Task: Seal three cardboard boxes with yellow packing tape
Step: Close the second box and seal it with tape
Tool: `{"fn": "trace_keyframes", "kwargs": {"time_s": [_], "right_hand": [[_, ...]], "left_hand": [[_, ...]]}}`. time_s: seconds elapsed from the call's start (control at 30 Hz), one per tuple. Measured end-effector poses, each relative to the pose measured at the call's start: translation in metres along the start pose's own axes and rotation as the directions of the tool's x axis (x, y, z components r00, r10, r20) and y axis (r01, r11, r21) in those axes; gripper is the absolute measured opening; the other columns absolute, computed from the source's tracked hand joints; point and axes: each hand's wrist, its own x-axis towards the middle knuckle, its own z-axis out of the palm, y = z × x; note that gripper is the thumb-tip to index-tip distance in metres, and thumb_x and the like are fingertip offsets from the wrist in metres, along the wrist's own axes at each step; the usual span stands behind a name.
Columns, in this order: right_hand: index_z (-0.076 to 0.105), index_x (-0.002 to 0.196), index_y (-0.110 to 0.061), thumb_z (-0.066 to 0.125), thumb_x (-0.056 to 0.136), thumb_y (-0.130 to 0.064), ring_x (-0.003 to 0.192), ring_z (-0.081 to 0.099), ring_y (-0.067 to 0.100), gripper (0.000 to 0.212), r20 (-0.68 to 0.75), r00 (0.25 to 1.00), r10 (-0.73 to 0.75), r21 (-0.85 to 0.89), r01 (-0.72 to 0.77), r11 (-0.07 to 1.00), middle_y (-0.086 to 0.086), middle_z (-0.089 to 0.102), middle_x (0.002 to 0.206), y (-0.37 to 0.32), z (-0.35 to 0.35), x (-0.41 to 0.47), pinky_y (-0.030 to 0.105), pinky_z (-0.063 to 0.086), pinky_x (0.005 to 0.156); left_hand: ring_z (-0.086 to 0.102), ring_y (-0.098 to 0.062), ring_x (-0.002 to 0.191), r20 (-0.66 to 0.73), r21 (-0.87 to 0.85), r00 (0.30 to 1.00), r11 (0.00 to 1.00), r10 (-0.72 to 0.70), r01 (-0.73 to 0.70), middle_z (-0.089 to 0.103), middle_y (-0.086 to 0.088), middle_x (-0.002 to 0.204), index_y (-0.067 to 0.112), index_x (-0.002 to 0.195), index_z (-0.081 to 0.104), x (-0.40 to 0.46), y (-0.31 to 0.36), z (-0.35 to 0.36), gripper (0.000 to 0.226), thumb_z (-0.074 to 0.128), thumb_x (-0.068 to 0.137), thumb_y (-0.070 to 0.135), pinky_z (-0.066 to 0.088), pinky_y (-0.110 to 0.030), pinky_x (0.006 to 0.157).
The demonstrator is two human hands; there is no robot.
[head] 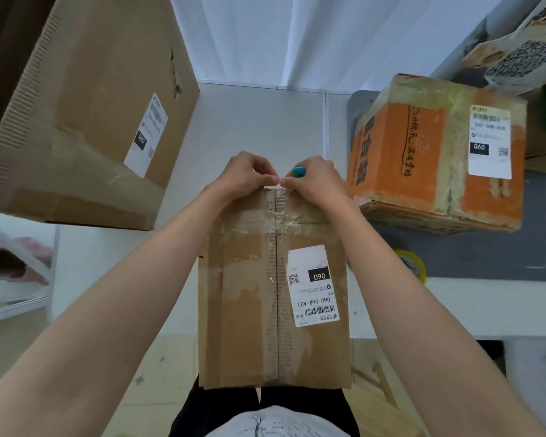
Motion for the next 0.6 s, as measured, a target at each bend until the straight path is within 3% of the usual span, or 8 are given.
{"fn": "trace_keyframes", "kwargs": {"time_s": [0.13, 0.2, 0.33, 0.47, 0.6], "right_hand": [[0.065, 0.125, -0.017, 0.081, 0.081, -0.044, 0.101, 0.064, 0.025, 0.054, 0.119, 0.989, 0.089, -0.014, -0.088, 0.996, 0.005, 0.066, 0.113, -0.005, -0.003, 0.019, 0.044, 0.054, 0.093], [0.067, 0.123, -0.017, 0.083, 0.078, -0.041, 0.092, 0.066, 0.023, 0.053, 0.178, 0.978, 0.108, 0.015, -0.112, 0.994, 0.006, 0.068, 0.108, -0.006, -0.005, 0.025, 0.045, 0.056, 0.092], [0.072, 0.11, -0.018, 0.082, 0.077, -0.034, 0.063, 0.056, 0.017, 0.038, 0.239, 0.964, 0.12, 0.028, -0.13, 0.991, 0.005, 0.072, 0.094, -0.007, -0.008, 0.031, 0.036, 0.052, 0.073], [0.075, 0.099, -0.013, 0.08, 0.079, -0.03, 0.059, 0.05, 0.018, 0.028, 0.318, 0.936, 0.147, -0.02, -0.149, 0.989, 0.009, 0.075, 0.102, -0.012, -0.011, 0.036, 0.03, 0.044, 0.061], [0.071, 0.109, -0.011, 0.075, 0.085, -0.029, 0.056, 0.048, 0.014, 0.03, 0.375, 0.917, 0.133, -0.105, -0.101, 0.989, 0.003, 0.071, 0.086, -0.016, -0.015, 0.039, 0.024, 0.04, 0.051]], "left_hand": [[0.058, 0.0, 0.077, 0.027, -0.012, 0.998, 0.999, -0.052, 0.052, 0.071, 0.002, 0.088, 0.017, 0.095, 0.079, 0.005, -0.002, 0.003, 0.011, 0.079, 0.087, 0.024, 0.039, -0.013, 0.062], [0.058, -0.001, 0.078, 0.04, -0.013, 0.997, 0.997, -0.072, 0.073, 0.071, 0.001, 0.09, 0.017, 0.095, 0.079, 0.007, -0.002, 0.003, 0.011, 0.079, 0.087, 0.024, 0.04, -0.016, 0.064], [0.061, -0.008, 0.084, 0.071, 0.002, 0.991, 0.993, -0.117, 0.117, 0.072, 0.002, 0.091, 0.019, 0.093, 0.079, 0.01, -0.002, 0.002, 0.008, 0.079, 0.087, 0.025, 0.043, -0.021, 0.068], [0.061, -0.012, 0.087, 0.095, 0.02, 0.977, 0.982, -0.189, 0.188, 0.07, 0.004, 0.084, 0.026, 0.076, 0.077, 0.016, 0.0, 0.003, 0.008, 0.081, 0.083, 0.025, 0.044, -0.025, 0.072], [0.063, -0.017, 0.09, 0.122, 0.04, 0.96, 0.968, -0.25, 0.247, 0.072, 0.001, 0.086, 0.019, 0.087, 0.081, 0.02, 0.003, 0.0, 0.01, 0.082, 0.08, 0.026, 0.051, -0.031, 0.083]]}}
